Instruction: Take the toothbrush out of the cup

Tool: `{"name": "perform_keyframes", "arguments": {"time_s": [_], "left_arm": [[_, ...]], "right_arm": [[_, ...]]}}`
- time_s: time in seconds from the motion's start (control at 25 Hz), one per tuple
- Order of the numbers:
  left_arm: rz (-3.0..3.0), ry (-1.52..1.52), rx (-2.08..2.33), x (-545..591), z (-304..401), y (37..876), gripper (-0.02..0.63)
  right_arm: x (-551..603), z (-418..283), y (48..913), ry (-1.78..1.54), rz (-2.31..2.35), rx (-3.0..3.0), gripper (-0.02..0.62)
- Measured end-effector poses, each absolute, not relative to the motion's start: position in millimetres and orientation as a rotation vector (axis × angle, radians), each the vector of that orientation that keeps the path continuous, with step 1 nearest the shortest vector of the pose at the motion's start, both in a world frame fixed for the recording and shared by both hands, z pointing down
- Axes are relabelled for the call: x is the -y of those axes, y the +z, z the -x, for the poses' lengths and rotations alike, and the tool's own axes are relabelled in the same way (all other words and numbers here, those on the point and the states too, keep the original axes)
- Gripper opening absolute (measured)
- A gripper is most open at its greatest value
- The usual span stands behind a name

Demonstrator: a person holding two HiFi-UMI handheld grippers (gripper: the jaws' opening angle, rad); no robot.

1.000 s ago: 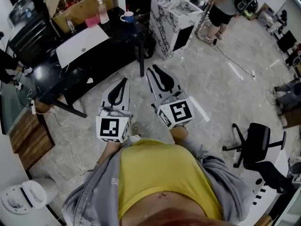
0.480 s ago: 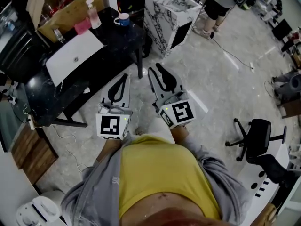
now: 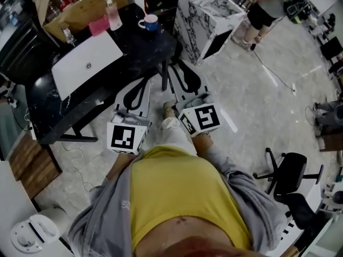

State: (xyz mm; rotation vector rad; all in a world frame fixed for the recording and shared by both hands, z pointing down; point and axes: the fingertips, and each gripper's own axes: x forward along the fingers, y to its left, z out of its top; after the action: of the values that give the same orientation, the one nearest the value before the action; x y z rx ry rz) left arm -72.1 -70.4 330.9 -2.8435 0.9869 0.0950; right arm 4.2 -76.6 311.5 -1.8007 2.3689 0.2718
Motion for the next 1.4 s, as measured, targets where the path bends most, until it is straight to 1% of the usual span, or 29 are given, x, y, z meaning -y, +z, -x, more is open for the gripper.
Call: {"name": "perform_keyframes", "arguments": {"time_s": [0.4, 0.68, 1.12, 1.4], "left_arm": [[2.786, 0.149, -1.096, 216.0, 9.5, 311.8, 0.002], [2.719, 0.123, -1.240, 315.9, -28.6, 317.3, 0.002], [2.677, 0.049, -1.428, 397.5, -42.1, 346.1, 0.002], [2.704, 0.024, -1.424, 431.8, -37.8, 360.0, 0.002]], "right_arm": [[244.3, -54.3, 307.3, 0.276, 1.641, -2.507, 0.112], [345.9, -86.9, 328.6, 0.270, 1.522, -2.642, 0.112], [437.2, -96.5, 379.6, 0.194, 1.383, -2.795, 0.112], [478.4, -89.3, 408.2, 0.207, 1.403, -2.863, 0.118]]}}
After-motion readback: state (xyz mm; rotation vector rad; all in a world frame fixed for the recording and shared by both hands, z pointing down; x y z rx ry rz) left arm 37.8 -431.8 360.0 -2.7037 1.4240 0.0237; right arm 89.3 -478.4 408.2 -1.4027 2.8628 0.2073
